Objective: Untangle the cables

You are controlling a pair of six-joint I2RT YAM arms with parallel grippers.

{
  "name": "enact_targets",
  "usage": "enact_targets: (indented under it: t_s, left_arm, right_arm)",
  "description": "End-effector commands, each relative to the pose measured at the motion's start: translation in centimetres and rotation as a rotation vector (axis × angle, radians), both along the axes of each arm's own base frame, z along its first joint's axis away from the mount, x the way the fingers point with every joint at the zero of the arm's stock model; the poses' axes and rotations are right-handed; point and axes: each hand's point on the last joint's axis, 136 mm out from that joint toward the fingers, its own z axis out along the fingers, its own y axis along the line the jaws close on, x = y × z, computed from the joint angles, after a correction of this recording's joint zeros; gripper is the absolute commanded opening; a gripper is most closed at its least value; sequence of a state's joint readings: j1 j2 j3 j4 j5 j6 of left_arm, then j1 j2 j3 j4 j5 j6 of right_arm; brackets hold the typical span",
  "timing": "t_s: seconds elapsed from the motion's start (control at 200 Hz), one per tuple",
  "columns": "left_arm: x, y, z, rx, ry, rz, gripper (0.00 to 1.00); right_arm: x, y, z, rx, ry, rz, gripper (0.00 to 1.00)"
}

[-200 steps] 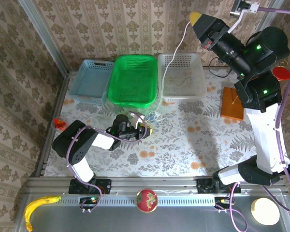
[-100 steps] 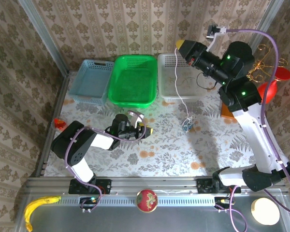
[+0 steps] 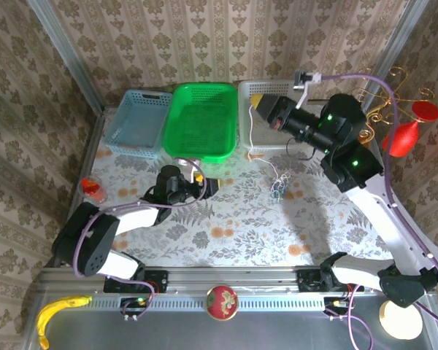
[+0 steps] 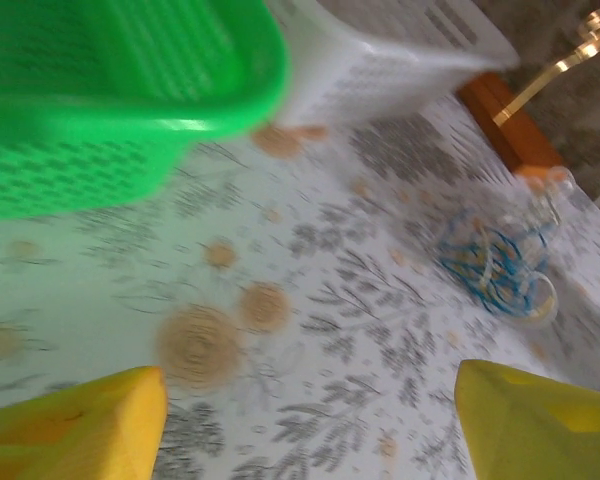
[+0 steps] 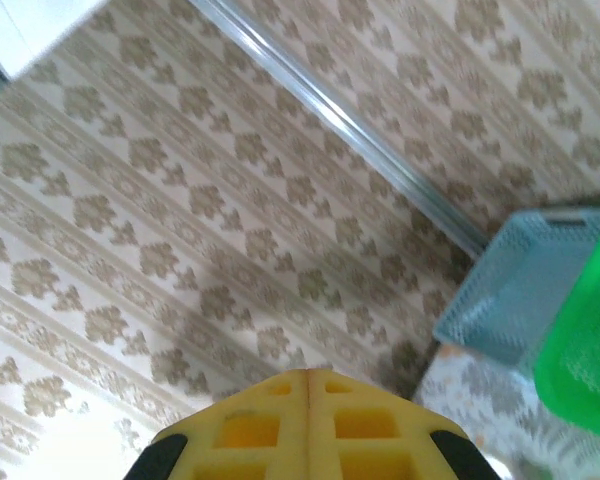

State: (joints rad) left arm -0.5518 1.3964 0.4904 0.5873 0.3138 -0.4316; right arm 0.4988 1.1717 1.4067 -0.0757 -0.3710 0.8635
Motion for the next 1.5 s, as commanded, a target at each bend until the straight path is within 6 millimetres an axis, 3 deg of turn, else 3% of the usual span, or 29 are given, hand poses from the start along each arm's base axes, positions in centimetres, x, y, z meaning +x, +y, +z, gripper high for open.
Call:
enact_targets:
  t_s: [0.0,0.185,0.325,0.36,0.425,0.515,0.595,0.725,0.895,1.06,1.175,1.32,1.395,1.495]
  left_arm:
    - [0.9,3.6,-0.1,0.047,0.027,0.161,0.79]
    - [1.3,6.1,2.4,0.042,-0.004,0.238,0.83]
    - [1.9,7.1,4.0,0.034,-0.027,0.267,0.84]
    - [1.9,7.0,4.1,0.033,-0.027,0.263,0.84]
    - [2.0,6.9,4.4,0.029,-0.028,0.256,0.84]
    - [1.9,6.6,4.5,0.023,-0.022,0.243,0.84]
    - [1.9,6.4,4.7,0.017,-0.019,0.23,0.85]
    - [1.9,6.0,5.0,0.008,-0.018,0.212,0.86]
    - [1.8,5.0,5.4,0.0,-0.014,0.163,0.86]
    - [1.7,4.0,5.9,0.004,-0.013,0.127,0.87]
    - [1.3,2.8,6.3,0.01,-0.016,0.089,0.87]
    - [1.2,2.1,6.5,0.01,-0.017,0.074,0.87]
    - [1.1,1.8,6.4,0.013,-0.013,0.067,0.88]
    - [1.1,1.6,6.2,0.017,-0.011,0.063,0.88]
  right_arm:
    - [0.1,1.0,-4.6,-0.055,0.05,-0.012,0.0]
    - [-0.3,4.7,-17.3,-0.203,0.242,0.009,0.0]
    - [-0.8,7.5,-25.1,-0.326,0.344,0.044,0.0]
    - [-0.8,8.0,-26.3,-0.352,0.356,0.058,0.08]
    - [-0.8,8.5,-28.2,-0.402,0.376,0.078,0.37]
    - [-0.7,8.0,-29.0,-0.467,0.362,0.07,0.57]
    - [-0.4,6.4,-29.1,-0.525,0.351,0.015,0.63]
    - [0.5,1.8,-29.7,-0.568,0.373,-0.115,0.65]
    - [1.5,-5.1,-33.1,-0.634,0.464,-0.29,0.66]
    - [2.1,-8.4,-37.0,-0.71,0.533,-0.355,0.67]
    - [2.6,-8.2,-39.2,-0.745,0.566,-0.332,0.68]
    - [3.1,-6.1,-41.9,-0.737,0.607,-0.257,0.68]
    - [3.0,-3.9,-42.6,-0.711,0.615,-0.199,0.67]
    - [2.3,0.5,-42.4,-0.686,0.59,-0.091,0.65]
